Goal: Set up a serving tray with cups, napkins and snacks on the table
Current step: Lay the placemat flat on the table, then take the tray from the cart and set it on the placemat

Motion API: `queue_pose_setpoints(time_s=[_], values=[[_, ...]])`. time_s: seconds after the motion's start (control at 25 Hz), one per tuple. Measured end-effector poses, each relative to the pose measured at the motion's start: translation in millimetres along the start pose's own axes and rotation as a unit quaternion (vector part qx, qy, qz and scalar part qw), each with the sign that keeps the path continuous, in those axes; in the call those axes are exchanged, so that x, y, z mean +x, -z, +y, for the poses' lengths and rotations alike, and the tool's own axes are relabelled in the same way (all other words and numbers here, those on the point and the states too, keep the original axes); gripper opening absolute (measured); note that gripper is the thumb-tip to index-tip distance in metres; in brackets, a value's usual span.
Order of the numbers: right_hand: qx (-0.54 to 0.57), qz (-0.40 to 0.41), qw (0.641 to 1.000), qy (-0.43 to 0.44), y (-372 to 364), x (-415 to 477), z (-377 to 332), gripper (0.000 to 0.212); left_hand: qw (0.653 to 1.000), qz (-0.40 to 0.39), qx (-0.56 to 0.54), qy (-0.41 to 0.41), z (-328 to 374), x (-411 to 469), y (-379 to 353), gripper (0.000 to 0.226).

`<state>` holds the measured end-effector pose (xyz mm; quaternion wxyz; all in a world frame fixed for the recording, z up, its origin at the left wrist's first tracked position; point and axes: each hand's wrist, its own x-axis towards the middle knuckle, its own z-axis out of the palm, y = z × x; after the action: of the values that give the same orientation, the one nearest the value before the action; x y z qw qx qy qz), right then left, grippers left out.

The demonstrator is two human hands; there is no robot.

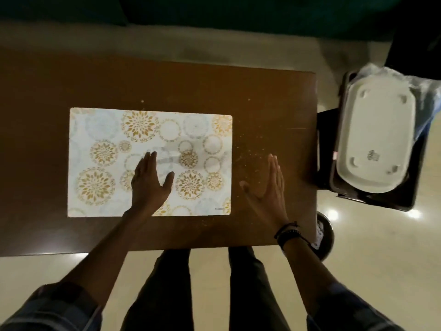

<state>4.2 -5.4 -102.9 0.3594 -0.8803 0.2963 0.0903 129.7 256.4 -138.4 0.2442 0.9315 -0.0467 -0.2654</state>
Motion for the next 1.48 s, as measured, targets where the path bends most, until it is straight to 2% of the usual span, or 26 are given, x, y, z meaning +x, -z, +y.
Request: queue_pose_setpoints(time_s=[0.12, 0.2, 0.32, 0.44, 0.52, 0.64, 0.76, 0.88, 0.92, 1.0, 1.04, 1.12, 1.2, 1.24, 1.32, 1.36, 1.4, 1.48], values=[[0.141, 0.072, 0.985, -0.076, 46.4, -3.5, 35.8, 0.093, 0.998, -0.030, -0.006, -0.053, 73.0, -13.2, -37.1, 0.076], [0.221, 0.146, 0.956, -0.128, 80.2, -2.8, 68.8, 0.091, 0.993, -0.064, -0.002, -0.096, 118.3, -22.7, -63.4, 0.076], [0.304, 0.253, 0.889, -0.230, 125.8, 6.4, 125.0, 0.077, 0.986, -0.105, -0.018, -0.132, 171.9, -32.3, -95.7, 0.077], [0.403, 0.287, 0.819, -0.290, 153.2, 21.8, 167.0, 0.052, 0.983, -0.138, -0.034, -0.119, 202.0, -34.7, -118.6, 0.078], [0.496, 0.276, 0.753, -0.334, 167.0, 30.8, 183.4, 0.044, 0.981, -0.157, -0.035, -0.109, 213.8, -36.3, -132.4, 0.077], [0.661, 0.207, 0.626, -0.359, 177.8, 40.7, 194.0, 0.054, 0.979, -0.157, -0.066, -0.108, 218.6, -40.4, -146.3, 0.072], [0.736, 0.201, 0.556, -0.330, 179.0, 48.6, 195.7, 0.062, 0.977, -0.147, -0.105, -0.111, 215.3, -44.1, -151.7, 0.069], [0.791, 0.249, 0.470, -0.302, 186.0, 60.8, 185.5, 0.069, 0.979, -0.131, -0.132, -0.086, 212.5, -43.9, -152.6, 0.070], [0.780, 0.271, 0.464, -0.322, 189.6, 64.8, 178.9, 0.068, 0.979, -0.125, -0.140, -0.084, 211.3, -43.1, -152.7, 0.069], [0.709, 0.332, 0.490, -0.384, 194.5, 68.1, 169.0, 0.054, 0.977, -0.117, -0.158, -0.080, 209.1, -39.9, -151.7, 0.063], [0.648, 0.362, 0.523, -0.419, 195.8, 67.1, 164.4, 0.049, 0.976, -0.113, -0.169, -0.074, 208.8, -37.6, -150.2, 0.059], [0.661, 0.401, 0.496, -0.395, 192.8, 57.6, 161.8, 0.047, 0.975, -0.104, -0.188, -0.056, 209.5, -32.6, -144.4, 0.054], [0.716, 0.421, 0.440, -0.341, 191.3, 43.2, 157.8, 0.039, 0.973, -0.088, -0.209, -0.041, 215.0, -27.8, -133.4, 0.051], [0.720, 0.434, 0.431, -0.327, 188.8, 35.9, 159.2, 0.033, 0.970, -0.079, -0.229, -0.031, 219.1, -25.7, -125.7, 0.051], [0.733, 0.409, 0.467, -0.278, 181.1, 18.3, 156.5, 0.034, 0.953, -0.075, -0.293, 0.006, 227.6, -22.8, -107.1, 0.050], [0.738, 0.389, 0.497, -0.239, 176.4, 10.1, 152.2, 0.038, 0.932, -0.086, -0.350, 0.038, 231.0, -21.3, -95.9, 0.052], [0.734, 0.371, 0.527, -0.216, 172.0, 3.1, 150.1, 0.042, 0.895, -0.109, -0.425, 0.076, 234.3, -19.8, -84.2, 0.057], [0.721, 0.329, 0.574, -0.207, 163.2, -7.6, 144.1, 0.038, 0.774, -0.174, -0.593, 0.134, 232.0, -18.2, -61.1, 0.075]])
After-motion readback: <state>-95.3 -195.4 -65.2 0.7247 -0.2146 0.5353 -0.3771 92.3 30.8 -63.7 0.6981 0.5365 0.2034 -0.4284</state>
